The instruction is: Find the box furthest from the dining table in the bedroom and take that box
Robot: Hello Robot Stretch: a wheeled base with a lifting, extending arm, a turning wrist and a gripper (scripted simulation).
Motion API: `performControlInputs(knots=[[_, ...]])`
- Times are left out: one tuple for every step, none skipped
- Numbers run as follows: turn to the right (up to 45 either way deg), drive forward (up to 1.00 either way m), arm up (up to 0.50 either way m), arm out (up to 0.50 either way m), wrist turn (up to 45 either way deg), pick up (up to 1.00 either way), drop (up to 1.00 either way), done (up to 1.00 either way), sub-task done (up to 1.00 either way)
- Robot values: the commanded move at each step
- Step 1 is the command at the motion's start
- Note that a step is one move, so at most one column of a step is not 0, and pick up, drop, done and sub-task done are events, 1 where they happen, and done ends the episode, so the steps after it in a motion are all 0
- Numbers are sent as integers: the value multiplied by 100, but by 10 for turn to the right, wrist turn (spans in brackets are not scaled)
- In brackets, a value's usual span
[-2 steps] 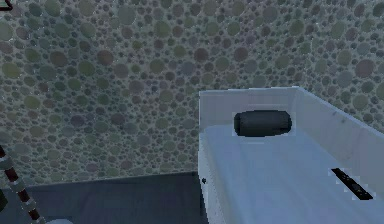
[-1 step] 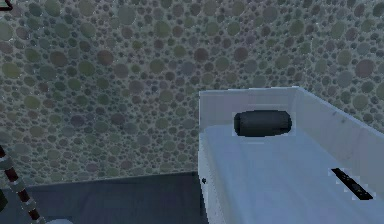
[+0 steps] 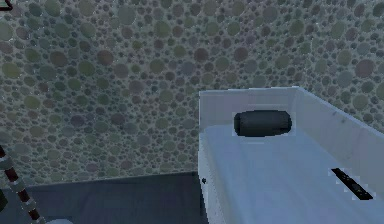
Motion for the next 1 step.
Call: performControlInputs(knots=[[0,0,0,32,0,0,0,0,0]])
